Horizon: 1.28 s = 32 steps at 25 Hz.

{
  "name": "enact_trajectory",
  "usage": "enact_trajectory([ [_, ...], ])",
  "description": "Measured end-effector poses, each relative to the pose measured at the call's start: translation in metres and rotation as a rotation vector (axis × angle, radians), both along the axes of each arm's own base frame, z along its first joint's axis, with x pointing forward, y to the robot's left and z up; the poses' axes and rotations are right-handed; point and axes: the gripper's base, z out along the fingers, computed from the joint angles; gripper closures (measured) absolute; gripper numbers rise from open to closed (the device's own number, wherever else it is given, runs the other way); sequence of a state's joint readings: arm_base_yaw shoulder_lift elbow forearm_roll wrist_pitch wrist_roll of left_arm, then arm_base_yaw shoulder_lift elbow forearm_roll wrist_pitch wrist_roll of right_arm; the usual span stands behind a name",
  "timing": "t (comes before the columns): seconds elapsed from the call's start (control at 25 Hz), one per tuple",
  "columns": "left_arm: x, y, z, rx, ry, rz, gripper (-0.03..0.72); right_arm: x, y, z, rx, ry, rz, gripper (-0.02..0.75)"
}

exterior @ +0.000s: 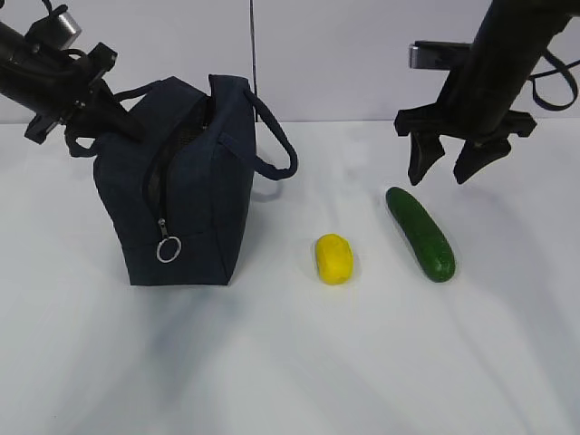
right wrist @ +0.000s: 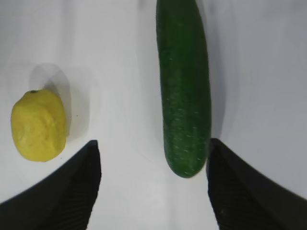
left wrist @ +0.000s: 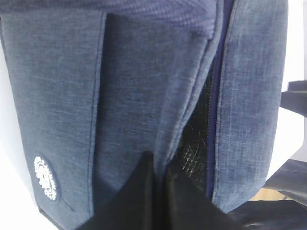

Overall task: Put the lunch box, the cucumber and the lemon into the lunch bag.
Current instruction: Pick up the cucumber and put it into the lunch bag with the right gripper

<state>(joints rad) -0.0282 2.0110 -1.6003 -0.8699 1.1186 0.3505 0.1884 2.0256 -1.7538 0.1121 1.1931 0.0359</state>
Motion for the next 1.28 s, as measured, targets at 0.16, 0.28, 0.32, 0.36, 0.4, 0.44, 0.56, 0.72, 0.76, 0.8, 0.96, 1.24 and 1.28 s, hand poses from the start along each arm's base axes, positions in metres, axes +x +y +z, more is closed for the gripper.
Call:
enact_trajectory([
  [0.16, 0.000, 0.000, 0.000, -0.001, 0.002, -0.002, 0.697, 0.010, 0.001, -0.024, -0.006, 0.018, -0.012, 0.189],
  [0.28, 0.000, 0.000, 0.000, -0.001, 0.004, -0.002, 0.697, 0.017, 0.001, -0.037, -0.029, 0.008, -0.014, 0.168],
  [0.32, -0.001, 0.000, 0.000, -0.002, 0.007, -0.002, 0.697, 0.019, 0.000, -0.041, -0.045, 0.004, -0.017, 0.165],
  [0.36, -0.001, 0.000, 0.000, -0.002, 0.007, -0.002, 0.697, 0.021, -0.002, -0.046, -0.060, 0.003, -0.019, 0.163],
  [0.4, -0.001, 0.000, 0.000, -0.003, 0.008, -0.003, 0.697, 0.023, -0.003, -0.048, -0.074, -0.003, -0.019, 0.162],
  [0.44, -0.001, 0.000, 0.000, -0.002, 0.008, -0.003, 0.697, 0.024, -0.003, -0.050, -0.082, -0.007, -0.021, 0.161],
  [0.56, -0.001, 0.000, 0.000, -0.002, 0.008, -0.003, 0.697, 0.026, -0.003, -0.058, -0.090, 0.003, -0.023, 0.161],
  [0.72, -0.001, 0.000, 0.000, -0.001, 0.009, -0.003, 0.697, 0.030, -0.002, -0.076, -0.088, 0.032, -0.026, 0.161],
  [0.76, -0.001, 0.000, 0.000, -0.001, 0.009, -0.003, 0.697, 0.030, -0.002, -0.081, -0.088, 0.039, -0.027, 0.161],
  [0.8, -0.001, 0.000, 0.000, -0.001, 0.009, -0.003, 0.697, 0.031, -0.002, -0.084, -0.089, 0.043, -0.027, 0.161],
  [0.96, -0.001, 0.000, 0.000, -0.001, 0.010, -0.002, 0.697, 0.034, -0.001, -0.089, -0.086, 0.027, -0.028, 0.161],
  [1.24, -0.001, 0.000, 0.000, -0.001, 0.010, -0.002, 0.697, 0.037, -0.001, -0.107, -0.092, 0.052, -0.027, 0.161],
  [1.28, -0.001, 0.000, 0.000, -0.001, 0.010, -0.002, 0.697, 0.037, -0.001, -0.108, -0.093, 0.056, -0.026, 0.161],
])
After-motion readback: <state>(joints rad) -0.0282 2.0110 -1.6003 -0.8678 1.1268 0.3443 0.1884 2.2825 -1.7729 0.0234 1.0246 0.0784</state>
